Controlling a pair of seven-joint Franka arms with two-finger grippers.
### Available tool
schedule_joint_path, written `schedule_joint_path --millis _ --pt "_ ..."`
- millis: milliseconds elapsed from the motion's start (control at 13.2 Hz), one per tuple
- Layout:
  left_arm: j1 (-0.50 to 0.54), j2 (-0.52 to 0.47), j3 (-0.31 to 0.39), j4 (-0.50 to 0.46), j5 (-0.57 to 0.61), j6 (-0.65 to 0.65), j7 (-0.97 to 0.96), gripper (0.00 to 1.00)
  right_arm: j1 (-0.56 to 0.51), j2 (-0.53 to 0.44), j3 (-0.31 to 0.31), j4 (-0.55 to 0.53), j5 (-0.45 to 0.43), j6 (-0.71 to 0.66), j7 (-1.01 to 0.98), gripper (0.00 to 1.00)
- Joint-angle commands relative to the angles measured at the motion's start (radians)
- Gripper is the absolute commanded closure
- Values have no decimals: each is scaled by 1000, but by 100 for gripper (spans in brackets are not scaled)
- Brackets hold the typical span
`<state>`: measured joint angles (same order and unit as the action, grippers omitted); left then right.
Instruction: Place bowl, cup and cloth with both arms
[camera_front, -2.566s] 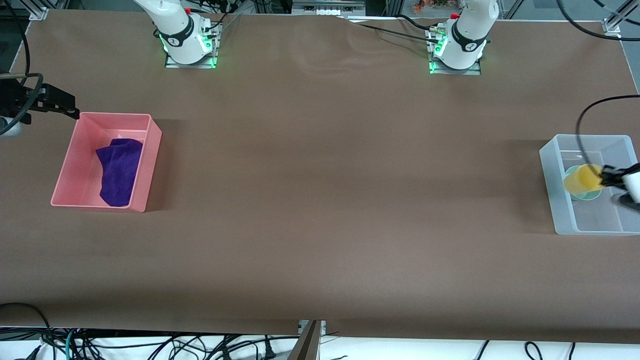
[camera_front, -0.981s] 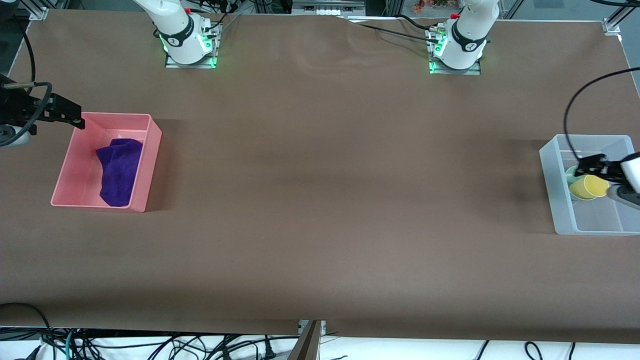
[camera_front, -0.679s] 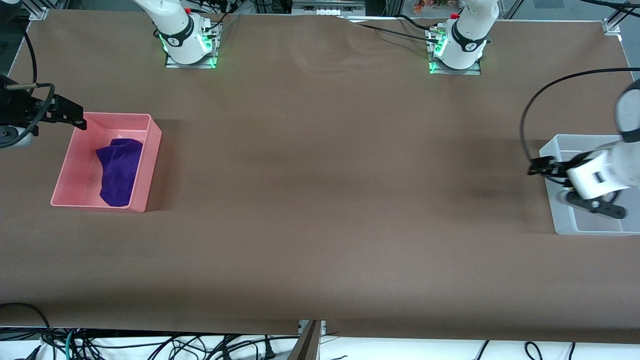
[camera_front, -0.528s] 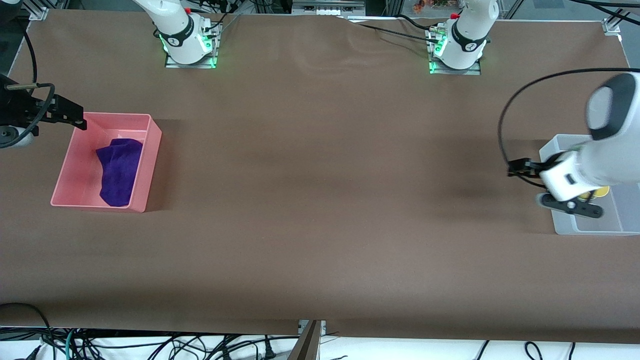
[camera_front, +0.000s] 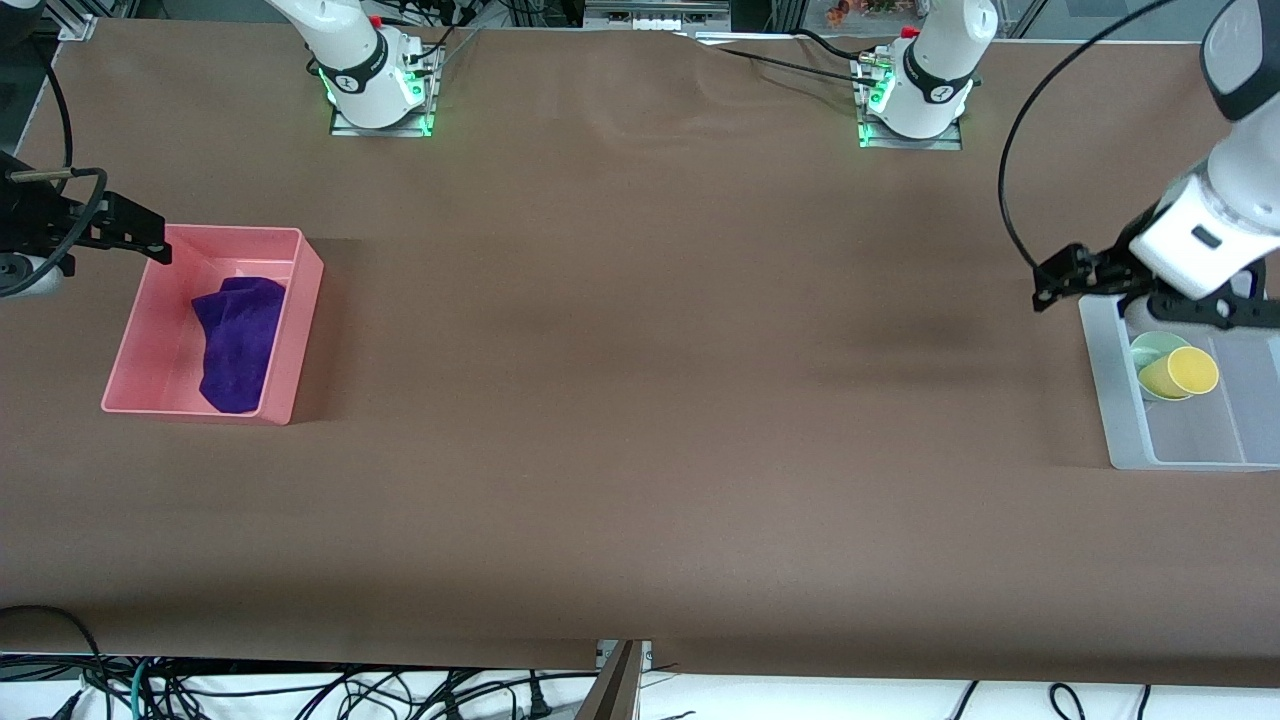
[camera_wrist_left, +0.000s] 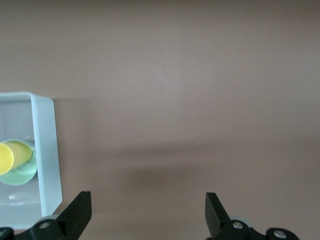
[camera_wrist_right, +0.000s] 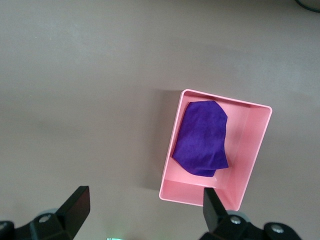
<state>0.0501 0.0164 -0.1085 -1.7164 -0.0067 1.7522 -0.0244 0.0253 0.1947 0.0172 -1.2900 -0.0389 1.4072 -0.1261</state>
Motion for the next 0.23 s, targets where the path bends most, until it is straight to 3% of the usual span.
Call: schedule_joint_path --millis 0,151 --pt "-36 -98 13 -144 -15 49 -45 0 -2 -3 3 1 -9 6 -1 0" --pt "-42 -98 12 -140 52 47 -43 0 -2 -3 3 1 -9 6 -1 0"
